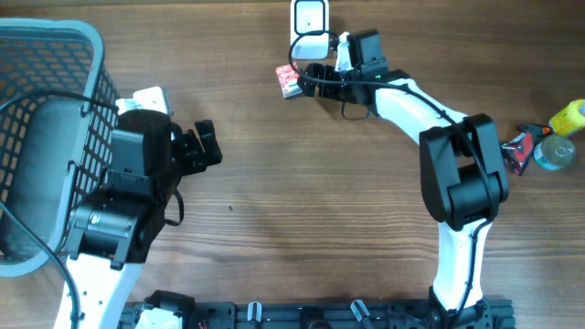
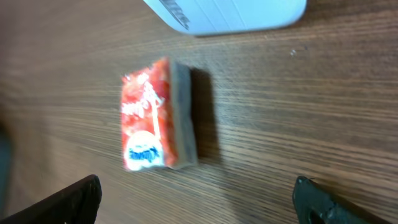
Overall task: Scan the item barcode
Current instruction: 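Hold the snack pack against the scanner face with the right gripper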
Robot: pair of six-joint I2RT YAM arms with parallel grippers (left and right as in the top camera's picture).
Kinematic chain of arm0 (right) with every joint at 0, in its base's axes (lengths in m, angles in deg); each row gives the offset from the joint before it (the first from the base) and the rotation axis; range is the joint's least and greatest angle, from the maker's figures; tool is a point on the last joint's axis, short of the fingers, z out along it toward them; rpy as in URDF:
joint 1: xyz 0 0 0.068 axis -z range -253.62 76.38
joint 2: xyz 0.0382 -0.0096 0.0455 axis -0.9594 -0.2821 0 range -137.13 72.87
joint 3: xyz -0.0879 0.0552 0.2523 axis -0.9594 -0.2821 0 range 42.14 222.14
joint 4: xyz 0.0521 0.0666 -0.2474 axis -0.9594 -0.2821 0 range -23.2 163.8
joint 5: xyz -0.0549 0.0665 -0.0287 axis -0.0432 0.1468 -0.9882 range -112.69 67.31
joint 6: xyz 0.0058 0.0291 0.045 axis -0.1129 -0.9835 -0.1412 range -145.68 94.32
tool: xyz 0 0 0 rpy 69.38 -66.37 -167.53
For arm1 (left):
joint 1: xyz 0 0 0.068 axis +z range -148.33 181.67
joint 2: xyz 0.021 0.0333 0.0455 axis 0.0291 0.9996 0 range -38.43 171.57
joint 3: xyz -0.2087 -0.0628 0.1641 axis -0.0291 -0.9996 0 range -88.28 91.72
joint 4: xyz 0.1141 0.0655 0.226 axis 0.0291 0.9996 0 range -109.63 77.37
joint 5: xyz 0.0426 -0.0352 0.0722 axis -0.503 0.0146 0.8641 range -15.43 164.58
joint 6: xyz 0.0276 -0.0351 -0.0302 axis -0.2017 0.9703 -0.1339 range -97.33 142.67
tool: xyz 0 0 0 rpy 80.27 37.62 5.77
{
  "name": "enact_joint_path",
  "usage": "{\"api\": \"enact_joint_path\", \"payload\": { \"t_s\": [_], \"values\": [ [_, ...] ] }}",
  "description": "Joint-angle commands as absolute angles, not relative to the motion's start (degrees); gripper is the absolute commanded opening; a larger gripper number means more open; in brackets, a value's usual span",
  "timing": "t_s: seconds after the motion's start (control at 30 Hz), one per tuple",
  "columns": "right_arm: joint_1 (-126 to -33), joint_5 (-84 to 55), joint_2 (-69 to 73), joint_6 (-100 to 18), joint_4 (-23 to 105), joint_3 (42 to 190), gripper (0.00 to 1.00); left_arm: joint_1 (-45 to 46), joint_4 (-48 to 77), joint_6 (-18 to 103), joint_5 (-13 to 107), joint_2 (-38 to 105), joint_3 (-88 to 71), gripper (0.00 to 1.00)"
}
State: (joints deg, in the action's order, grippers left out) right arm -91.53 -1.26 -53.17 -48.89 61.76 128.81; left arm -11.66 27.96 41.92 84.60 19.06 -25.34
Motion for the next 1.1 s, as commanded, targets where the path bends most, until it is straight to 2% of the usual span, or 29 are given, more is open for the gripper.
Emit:
{"api": "enact_joint_path", "payload": {
  "t_s": [0.0, 0.07, 0.17, 0.2, 0.3, 0.53, 0.73, 0.87, 1.07],
  "values": [
    [-95.27, -13.96, -48.49, -43.42, 57.48, 130.56, 1.0, -11.22, 27.79, 42.64, 84.53, 21.14, -25.6, 1.0],
    [-97.58, -22.5, -44.86, -51.09, 50.35, 133.12, 1.0, -11.22, 27.74, 42.4, 84.53, 22.54, -25.6, 1.0],
    [-100.47, -34.44, -42.28, -73.85, 29.9, 142.43, 1.0, -11.22, 27.02, 38.68, 84.51, 24.46, -25.6, 1.0],
    [-101.1, -35.99, -42.31, -78.9, 23.65, 146.41, 0.99, -11.2, 26.91, 37.83, 84.51, 24.97, -25.6, 1.0],
    [-101.89, -33.46, -42.33, -85.74, 17.55, 152.59, 0.99, -11.18, 27.09, 37.89, 84.51, 25.23, -25.6, 1.0],
    [-101.78, -29.11, -46.02, -106.61, 17.85, 153.66, 0.99, -11.18, 28.05, 37.89, 84.79, 24.88, -25.6, 1.0],
    [-101.95, -14.0, -55.38, -117.47, 30.88, 153.66, 1.0, -11.18, 28.14, 38.16, 85.58, 22.93, -25.6, 1.0],
    [-102.06, -11.64, -59.95, -122.65, 35.71, 153.9, 0.99, -11.18, 28.92, 38.11, 85.6, 21.64, -25.6, 1.0],
    [-101.89, -16.82, -60.32, -125.04, 37.37, 154.43, 0.99, -11.18, 29.1, 38.13, 85.58, 21.58, -25.6, 1.0]
  ]
}}
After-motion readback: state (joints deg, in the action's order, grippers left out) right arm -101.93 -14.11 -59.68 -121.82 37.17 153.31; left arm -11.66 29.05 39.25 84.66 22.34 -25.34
